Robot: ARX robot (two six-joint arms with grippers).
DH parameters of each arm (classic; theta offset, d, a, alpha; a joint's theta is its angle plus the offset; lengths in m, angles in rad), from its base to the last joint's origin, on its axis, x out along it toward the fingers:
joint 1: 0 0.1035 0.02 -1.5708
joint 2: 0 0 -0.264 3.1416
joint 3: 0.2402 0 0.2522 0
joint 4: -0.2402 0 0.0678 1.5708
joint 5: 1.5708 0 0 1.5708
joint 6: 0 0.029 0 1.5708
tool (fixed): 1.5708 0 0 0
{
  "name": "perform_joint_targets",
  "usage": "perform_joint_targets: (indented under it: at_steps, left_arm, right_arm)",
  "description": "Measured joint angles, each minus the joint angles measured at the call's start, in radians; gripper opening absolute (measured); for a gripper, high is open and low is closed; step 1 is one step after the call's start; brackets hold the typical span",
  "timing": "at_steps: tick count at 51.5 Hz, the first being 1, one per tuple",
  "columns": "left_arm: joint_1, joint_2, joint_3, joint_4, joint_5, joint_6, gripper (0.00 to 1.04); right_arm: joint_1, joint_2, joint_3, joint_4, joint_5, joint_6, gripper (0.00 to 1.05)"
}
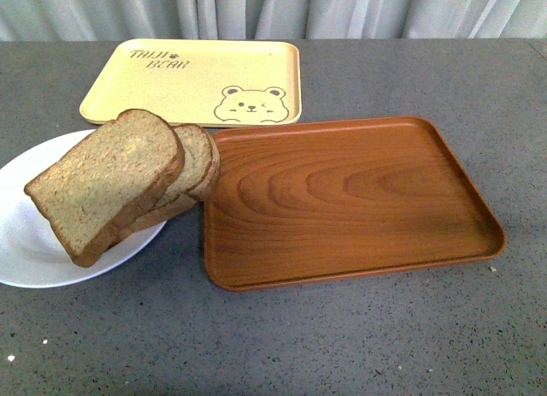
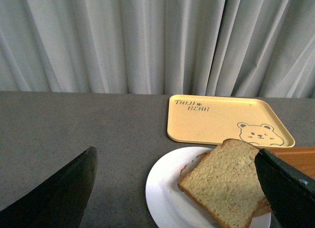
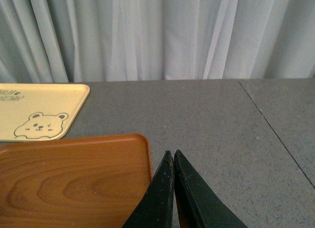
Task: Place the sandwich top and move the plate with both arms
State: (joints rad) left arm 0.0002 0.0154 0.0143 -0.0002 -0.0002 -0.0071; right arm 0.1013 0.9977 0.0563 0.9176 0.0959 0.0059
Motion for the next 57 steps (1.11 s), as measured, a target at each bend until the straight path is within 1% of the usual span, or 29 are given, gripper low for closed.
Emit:
perform_joint_targets:
  at_steps: [5, 7, 9, 13, 28, 57]
  left_arm:
    - [0.0, 0.0, 0.0, 0.0, 0.0, 0.0, 0.96]
    - [0.0, 0.0, 0.0, 0.0, 0.0, 0.0, 0.96]
    - [0.0, 0.0, 0.0, 0.0, 0.0, 0.0, 0.96]
    - [0.0, 0.0, 0.0, 0.0, 0.0, 0.0, 0.96]
    - [0.0, 0.0, 0.0, 0.0, 0.0, 0.0, 0.96]
    - [0.0, 0.0, 0.0, 0.0, 0.0, 0.0, 0.96]
  right_arm:
    - [-0.016, -0.069, -0.013, -0.05, -0.019, 0.0, 0.02]
    - [-0.05, -0.106, -0.019, -0.077, -0.072, 0.0, 0.02]
    - [-0.071, -0.131, -0.023, -0.098, -0.086, 0.0, 0.02]
    - [-0.095, -0.187, -0.031, -0.147, -0.089, 0.0, 0.02]
    - [-0.098, -0.447, -0.034, -0.377, -0.095, 0.0, 0.02]
    - [-0.098, -0.718, -0.034, -0.637, -0.095, 0.0, 0.02]
